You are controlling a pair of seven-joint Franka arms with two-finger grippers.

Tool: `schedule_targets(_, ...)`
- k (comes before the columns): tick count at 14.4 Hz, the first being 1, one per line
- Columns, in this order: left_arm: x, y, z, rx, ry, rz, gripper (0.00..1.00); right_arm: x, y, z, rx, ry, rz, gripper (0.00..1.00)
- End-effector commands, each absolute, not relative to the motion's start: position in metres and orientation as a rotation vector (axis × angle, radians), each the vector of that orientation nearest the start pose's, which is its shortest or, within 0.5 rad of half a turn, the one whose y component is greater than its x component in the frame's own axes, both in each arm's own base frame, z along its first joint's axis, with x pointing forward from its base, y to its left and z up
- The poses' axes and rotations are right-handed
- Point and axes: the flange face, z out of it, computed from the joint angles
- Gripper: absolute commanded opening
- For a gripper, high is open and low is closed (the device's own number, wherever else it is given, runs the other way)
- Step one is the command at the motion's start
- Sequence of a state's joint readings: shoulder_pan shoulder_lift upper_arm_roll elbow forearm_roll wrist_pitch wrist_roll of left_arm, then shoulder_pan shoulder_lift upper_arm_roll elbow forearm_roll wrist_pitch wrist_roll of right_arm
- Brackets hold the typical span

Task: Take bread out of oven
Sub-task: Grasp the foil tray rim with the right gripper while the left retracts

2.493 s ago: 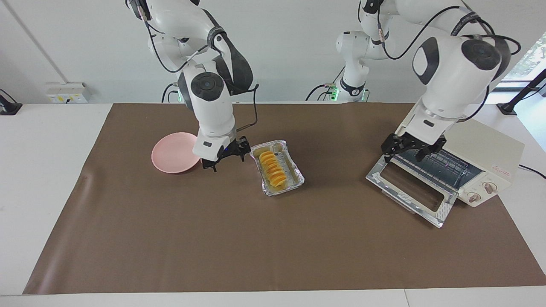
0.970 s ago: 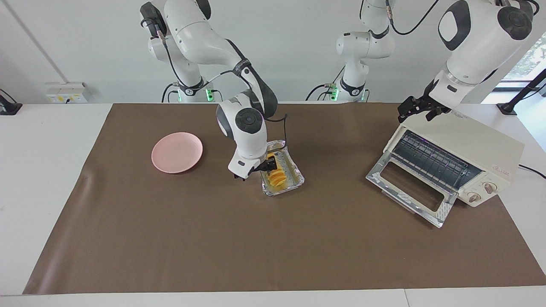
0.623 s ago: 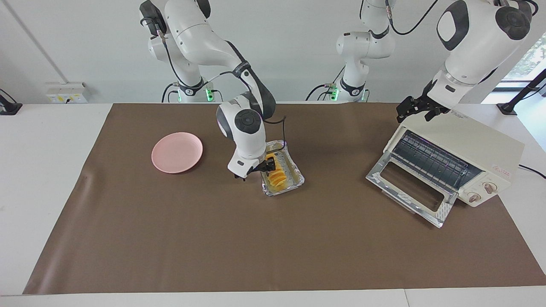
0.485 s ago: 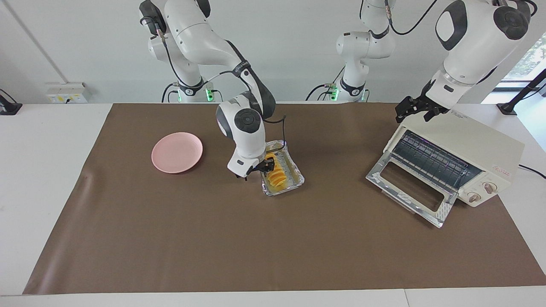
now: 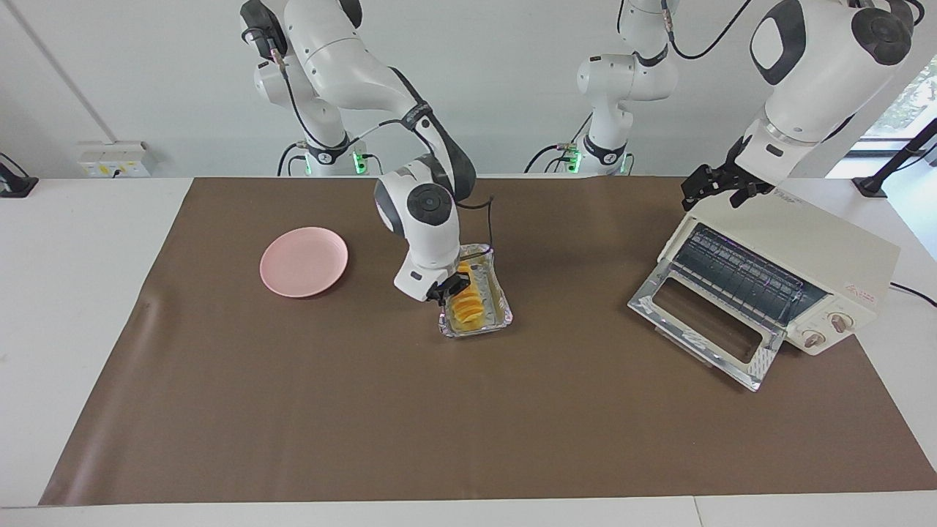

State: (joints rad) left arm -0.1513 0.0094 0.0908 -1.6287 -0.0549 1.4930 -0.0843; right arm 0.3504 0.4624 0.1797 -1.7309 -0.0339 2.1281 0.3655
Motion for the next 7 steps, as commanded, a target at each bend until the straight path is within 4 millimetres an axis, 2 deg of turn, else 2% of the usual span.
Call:
schedule_targets(1, 0.538, -0.035, 0.589, -3.191, -0.076, 0.219, 1.0, 0.568, 0.315, 0.32, -3.11, -0.237, 0.083, 0.0)
schedule_targets(3, 0.537, -0.037, 0.59, -3.191, -0.071, 0.216, 1.0, 0.579, 0.303, 0.328, -3.105, -0.221, 0.053, 0.0)
schedule_targets(4, 0.537, -0.037, 0.589, -3.191, -0.071, 0.219, 1.0, 0.595, 0.284, 0.34, -3.098, -0.221, 0.027, 0.0)
schedule_targets(5, 0.537, -0.037, 0.589, -3.191, -0.071, 0.219, 1.0, 0.611, 0.255, 0.351, -3.089, -0.208, 0.002, 0.0)
schedule_targets(7, 0.537, -0.037, 0.59, -3.191, -0.071, 0.216, 1.0, 0.638, 0.209, 0.373, -2.986, -0.146, -0.023, 0.0)
